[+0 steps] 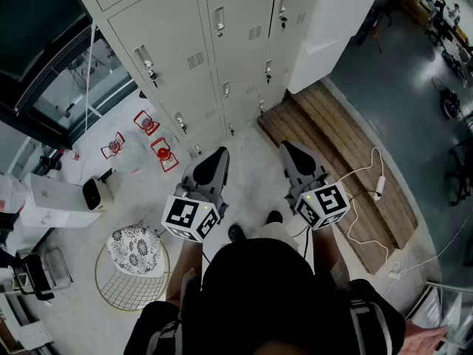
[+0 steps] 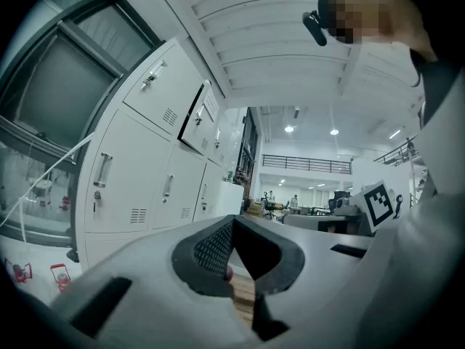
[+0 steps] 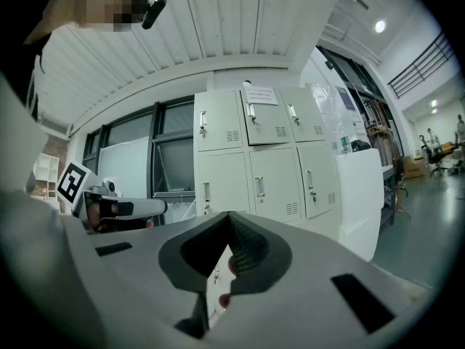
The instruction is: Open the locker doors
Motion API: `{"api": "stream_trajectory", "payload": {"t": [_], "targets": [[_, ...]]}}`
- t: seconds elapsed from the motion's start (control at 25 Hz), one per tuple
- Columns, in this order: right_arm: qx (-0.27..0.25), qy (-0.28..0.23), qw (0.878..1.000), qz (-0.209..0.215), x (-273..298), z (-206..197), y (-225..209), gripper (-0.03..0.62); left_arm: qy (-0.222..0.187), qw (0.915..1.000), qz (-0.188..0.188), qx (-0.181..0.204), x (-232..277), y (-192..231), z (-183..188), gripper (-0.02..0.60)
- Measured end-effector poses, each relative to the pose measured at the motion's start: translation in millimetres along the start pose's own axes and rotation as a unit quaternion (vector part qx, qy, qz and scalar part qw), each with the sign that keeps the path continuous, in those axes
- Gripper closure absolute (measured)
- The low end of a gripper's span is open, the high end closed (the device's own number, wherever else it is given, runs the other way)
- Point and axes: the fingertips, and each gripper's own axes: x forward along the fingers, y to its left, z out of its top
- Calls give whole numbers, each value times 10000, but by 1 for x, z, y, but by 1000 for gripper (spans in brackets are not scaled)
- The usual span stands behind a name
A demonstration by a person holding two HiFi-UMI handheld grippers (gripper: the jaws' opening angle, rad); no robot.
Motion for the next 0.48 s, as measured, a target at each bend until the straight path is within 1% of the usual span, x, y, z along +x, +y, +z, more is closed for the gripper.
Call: {"api": "stream_trajectory", "payload": {"t": [0.24,0.48], "targets": [[21,5,10000,33,1,0,15,591,18,9999,-93,-33,-12,-1,3,564],[-15,20,9999,113,6,0,31,591,24,9999,-159,41,-22,-1,7,565]]}}
